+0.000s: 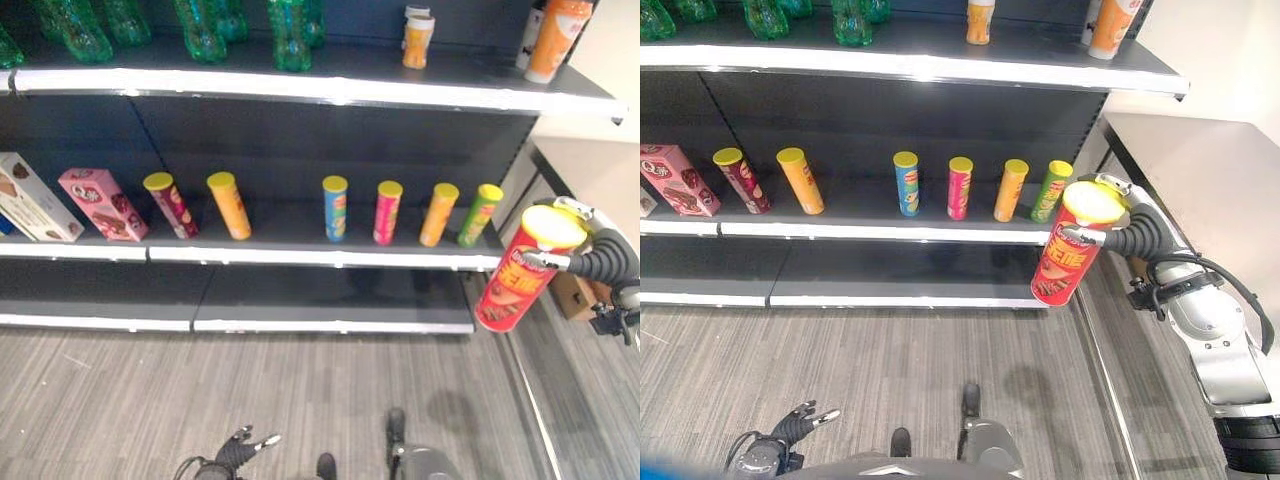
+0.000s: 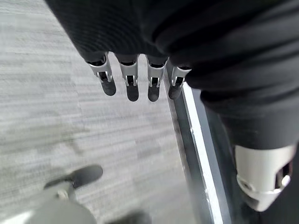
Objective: Put the goods on the table back onto the shelves and tidy them up.
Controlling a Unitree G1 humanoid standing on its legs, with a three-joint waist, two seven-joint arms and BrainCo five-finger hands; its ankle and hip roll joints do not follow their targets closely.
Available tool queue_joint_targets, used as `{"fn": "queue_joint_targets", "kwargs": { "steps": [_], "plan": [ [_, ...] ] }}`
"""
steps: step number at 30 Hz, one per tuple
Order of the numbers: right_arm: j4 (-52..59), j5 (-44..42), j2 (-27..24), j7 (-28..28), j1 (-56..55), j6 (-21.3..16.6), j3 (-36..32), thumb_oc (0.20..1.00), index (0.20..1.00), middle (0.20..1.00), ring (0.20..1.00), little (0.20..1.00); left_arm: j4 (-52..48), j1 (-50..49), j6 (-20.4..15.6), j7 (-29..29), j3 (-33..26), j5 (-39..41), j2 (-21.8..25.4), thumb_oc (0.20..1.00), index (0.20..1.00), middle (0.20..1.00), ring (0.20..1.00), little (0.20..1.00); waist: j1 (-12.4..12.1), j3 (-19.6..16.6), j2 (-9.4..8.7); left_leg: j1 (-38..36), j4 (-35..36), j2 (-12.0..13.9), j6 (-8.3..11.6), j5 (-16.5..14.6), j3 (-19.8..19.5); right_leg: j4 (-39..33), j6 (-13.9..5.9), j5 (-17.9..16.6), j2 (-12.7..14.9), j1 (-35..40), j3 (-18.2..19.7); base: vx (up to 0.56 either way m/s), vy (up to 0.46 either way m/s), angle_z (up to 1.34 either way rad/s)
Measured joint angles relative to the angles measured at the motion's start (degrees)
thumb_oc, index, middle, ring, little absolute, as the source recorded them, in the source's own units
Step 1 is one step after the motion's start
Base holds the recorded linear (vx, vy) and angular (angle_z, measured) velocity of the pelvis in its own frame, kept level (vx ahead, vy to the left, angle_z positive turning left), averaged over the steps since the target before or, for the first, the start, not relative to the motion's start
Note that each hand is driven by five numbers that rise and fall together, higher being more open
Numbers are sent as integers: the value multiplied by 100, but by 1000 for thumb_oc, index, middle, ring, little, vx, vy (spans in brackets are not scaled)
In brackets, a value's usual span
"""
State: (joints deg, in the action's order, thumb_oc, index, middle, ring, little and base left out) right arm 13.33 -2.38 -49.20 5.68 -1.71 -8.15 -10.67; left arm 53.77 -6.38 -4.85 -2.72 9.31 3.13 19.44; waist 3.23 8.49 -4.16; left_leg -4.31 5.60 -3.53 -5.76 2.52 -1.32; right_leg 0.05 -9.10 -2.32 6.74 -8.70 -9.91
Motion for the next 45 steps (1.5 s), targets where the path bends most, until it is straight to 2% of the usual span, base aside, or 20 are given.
{"fn": "queue_joint_targets", "kwargs": {
  "steps": [5, 7, 8, 10, 11, 12, 13, 14, 16, 18, 19, 25, 26, 27, 29, 33, 34, 37, 41, 45],
  "plan": [
    [-58, -6, -213, 130, 358, 14, 449, 200, 200, 200, 200, 200, -133, -204, 8, -3, -66, -3, -85, 1000, 1000, 1000, 1000, 1000, -54, 26, 246, -154, -43, 335, 300, -196, -245, -194, 131, -127, -275, 331, -264, 167, -138, 42],
    [-71, -18, -437, 141, 674, 5, 784, 200, 200, 200, 200, 200, -134, -242, 10, -1, -125, 15, -85, 1000, 1000, 1000, 1000, 1000, -154, 51, 270, 65, -613, 548, 606, -518, -248, -302, 277, -186, -472, 525, -368, 124, -129, 27],
    [-81, -24, -588, 143, 892, -11, 944, 200, 200, 200, 200, 200, -110, -242, 8, 2, -164, 54, -93, 1000, 1000, 1000, 1000, 1000, -230, 88, 223, 495, -1729, 680, 1004, -843, -250, -388, 593, -186, -648, 642, -525, 85, -78, 44],
    [-247, -15, -516, 110, 1031, -21, 1029, 200, 200, 200, 200, 200, 26, -106, 36, 35, -694, 340, -256, 1000, 1000, 1000, 1000, 1000, -349, 324, -173, 1446, -3754, 639, 1508, -587, 29, -594, 906, -181, -519, 891, -643, 137, -28, 24],
    [-222, -8, -582, 104, 1047, -37, 1024, 200, 200, 200, 200, 200, 127, -178, 82, 39, -763, 366, -327, 1000, 1000, 1000, 1000, 1000, -440, 332, -192, 1768, -4481, 748, 1500, -584, 261, -596, 974, -213, -469, 930, -762, 238, 39, -22],
    [-261, 26, -540, 77, 1187, -43, 1067, 200, 200, 200, 200, 200, 465, -233, 117, 100, -877, 688, -664, 1000, 1000, 1000, 1000, 1000, -360, 309, 353, 1619, -3312, 1566, 1098, -291, 380, 177, 954, 459, -872, 768, -814, 315, 174, -23],
    [-263, 43, -466, 32, 1284, -33, 1069, 200, 200, 200, 200, 200, 433, -230, 115, 140, -963, 794, -692, 1000, 1000, 1000, 1000, 1000, -350, 363, 343, 1566, -2864, 1789, 1124, -317, 454, 1095, 1356, 694, -599, 536, -824, 249, 201, 5],
    [-330, 149, -197, 25, 1277, 25, 1220, 200, 200, 200, 200, 200, 532, -180, 137, 192, -976, 806, -717, 1000, 1000, 1000, 1000, 1000, -284, 374, 337, 1426, -2092, 2014, 1167, -284, 361, 1078, 1232, 805, -615, 645, -850, 251, 254, 5],
    [-477, 239, 2, 0, 1385, -61, 1832, 200, 200, 200, 200, 200, 571, -82, 122, 265, -972, 991, -648, 1000, 1000, 1000, 1000, 1000, -358, 238, 93, 1249, -70, 2253, 1335, -177, -399, 645, 1046, 741, -519, 627, -632, 285, 345, -1],
    [-784, 240, -37, -33, 1281, -54, 1855, 200, 200, 200, 200, 200, 539, 25, 99, 286, -954, 1030, -644, 1000, 1000, 1000, 1000, 1000, -487, 202, 163, 1350, 9, 2522, 1519, -120, -921, 494, 830, 598, -558, 752, -351, 320, 435, 15],
    [-841, 241, -144, -41, 1157, -51, 1817, 200, 200, 200, 200, 200, 552, 48, 95, 295, -947, 1030, -641, 1000, 1000, 1000, 1000, 1000, -496, 193, 189, 1438, 7, 2560, 1547, -140, -804, 467, 828, 600, -508, 812, -364, 238, 363, 28],
    [-689, 304, -149, -64, 822, 3, 1265, 200, 200, 200, 200, 200, 594, -264, 45, 374, -839, 983, -582, 1000, 1000, 1000, 1000, 1000, -675, 42, 515, 900, -254, 1715, 1484, -139, -446, -155, 269, 320, -12, 1353, 10, 248, 459, -27],
    [-648, 488, -13, -115, 609, -10, 1100, 200, 200, 200, 200, 200, 524, -295, 43, 377, -771, 929, -532, 1000, 1000, 1000, 1000, 1000, -633, 37, 504, 897, -410, 1532, 1452, 271, -249, -52, 224, 383, 234, 1404, -41, 188, 475, -15],
    [-577, 566, 141, -119, 459, 45, 1142, 200, 200, 200, 200, 200, 472, -276, 36, 373, -729, 900, -351, 1000, 1000, 1000, 1000, 1000, -649, 20, 186, 887, -592, 1117, 1306, 141, -54, 49, 101, 354, 641, 1392, 42, 145, 464, -13],
    [-382, 721, 517, -82, 498, 60, 1268, 200, 200, 200, 200, 200, 466, -173, 44, 362, -731, 819, -104, 1000, 1000, 1000, 1000, 1000, -603, 26, -69, 791, -642, 682, 986, 90, 244, 351, 346, 104, 1125, 1201, 106, 91, 356, -38],
    [-218, 881, 668, -82, 961, 26, 1622, 200, 200, 200, 200, 200, 93, -41, -2, 371, -750, 679, 258, 1000, 1000, 1000, 1000, 1000, -781, 53, -47, 370, -452, 332, 521, -74, 864, 1164, -45, -772, 1612, 725, -142, 87, 360, -62],
    [-228, 901, 688, -142, 994, 16, 1615, 200, 200, 200, 200, 200, 81, 9, 1, 375, -705, 662, 309, 1000, 1000, 1000, 1000, 1000, -736, 55, -32, 240, -316, 229, 441, -63, 843, 1397, -8, -831, 1734, 646, -322, 92, 235, -15],
    [-255, 927, 664, -155, 912, 35, 1582, 200, 200, 200, 200, 200, 67, 46, 0, 396, -692, 492, 330, 1000, 1000, 1000, 1000, 1000, -565, 55, 31, 61, -33, 116, 210, -8, 667, 1661, -243, -273, 1514, 539, -56, 119, 151, 21],
    [-258, 927, 662, -165, 953, 41, 1563, 200, 200, 200, 200, 200, 229, -41, 19, 401, -502, 454, 142, 1000, 1000, 1000, 1000, 1000, -510, 91, 82, 35, -33, 0, 139, -57, 614, 232, -241, -298, 1178, 679, -394, 99, 48, 11],
    [-322, 926, 740, -224, 1178, 59, 1800, 200, 200, 200, 200, 200, 234, -52, 41, 422, -501, 456, -25, 1000, 1000, 1000, 1000, 1000, -480, 190, 101, 55, -21, 18, 140, -139, 489, -487, -239, -349, 721, 257, 408, 129, -31, 16]
  ]
}}
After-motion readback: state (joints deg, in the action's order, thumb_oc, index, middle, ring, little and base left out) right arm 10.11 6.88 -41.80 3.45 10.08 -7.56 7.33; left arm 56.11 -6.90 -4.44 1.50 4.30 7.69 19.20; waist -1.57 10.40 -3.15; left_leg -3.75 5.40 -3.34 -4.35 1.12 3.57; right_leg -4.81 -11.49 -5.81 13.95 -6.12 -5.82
